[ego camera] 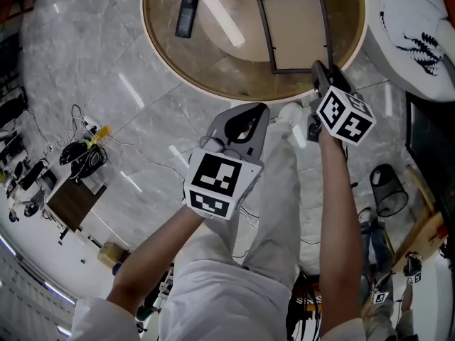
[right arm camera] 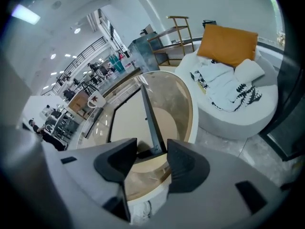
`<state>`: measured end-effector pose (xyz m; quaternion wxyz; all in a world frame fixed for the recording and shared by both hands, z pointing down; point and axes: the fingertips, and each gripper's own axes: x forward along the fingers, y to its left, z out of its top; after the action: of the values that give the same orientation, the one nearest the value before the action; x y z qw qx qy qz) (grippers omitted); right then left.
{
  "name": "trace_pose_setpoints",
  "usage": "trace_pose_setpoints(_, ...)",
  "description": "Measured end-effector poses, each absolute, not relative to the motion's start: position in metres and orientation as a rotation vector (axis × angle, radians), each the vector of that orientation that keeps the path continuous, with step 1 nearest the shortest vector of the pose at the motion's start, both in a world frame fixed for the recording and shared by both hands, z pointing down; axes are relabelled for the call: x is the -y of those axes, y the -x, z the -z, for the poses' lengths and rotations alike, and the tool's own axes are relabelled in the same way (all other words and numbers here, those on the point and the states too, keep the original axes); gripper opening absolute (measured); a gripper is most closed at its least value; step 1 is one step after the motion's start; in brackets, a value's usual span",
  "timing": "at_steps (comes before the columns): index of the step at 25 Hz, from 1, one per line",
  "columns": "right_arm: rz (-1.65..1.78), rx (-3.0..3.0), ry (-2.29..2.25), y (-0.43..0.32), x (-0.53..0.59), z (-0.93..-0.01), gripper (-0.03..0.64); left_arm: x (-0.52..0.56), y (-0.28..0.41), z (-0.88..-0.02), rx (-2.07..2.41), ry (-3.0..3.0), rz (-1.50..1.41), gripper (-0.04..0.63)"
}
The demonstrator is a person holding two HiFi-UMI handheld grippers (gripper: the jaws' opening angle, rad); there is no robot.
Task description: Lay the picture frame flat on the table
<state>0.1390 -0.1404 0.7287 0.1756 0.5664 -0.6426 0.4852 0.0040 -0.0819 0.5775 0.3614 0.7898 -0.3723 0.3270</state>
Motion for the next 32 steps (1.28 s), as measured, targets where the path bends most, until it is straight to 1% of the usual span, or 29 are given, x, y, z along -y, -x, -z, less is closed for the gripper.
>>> trace_pose_setpoints(11,-1.194,1.731,-1.555,-0.147,0.133,-0.739,0.169,0.081,-0.004,-0.575,0.947,-2.049,-0.850,-0.008)
trace_pose_setpoints(14,-1.182,1.736,-1.577,-0.147,0.131,-0.726,0.146,0.083,-0.001,-0.569,0.951,-2.058,-0.849,-0.008)
trace_pose_setpoints(16,-1.168,1.746,-1.595,-0.146,0.128,-0.711,0.119,0.084,0.000,-0.563,0.955,-2.065,-0.848,-0.009)
trace_pose_setpoints(18,-1.165,1.762,-1.593,-0.144,0.123,-0.695,0.078,0.085,0.000,-0.553,0.956,-2.074,-0.842,-0.008)
trace_pose_setpoints(28,-1.034,1.878,-1.572,-0.138,0.104,-0.583,0.034,0.084,0.000,-0.484,0.951,-2.131,-0.828,-0.009)
trace_pose_setpoints(32,-0.966,1.926,-1.567,-0.135,0.092,-0.530,0.028,0.080,-0.001,-0.447,0.953,-2.158,-0.801,-0.008)
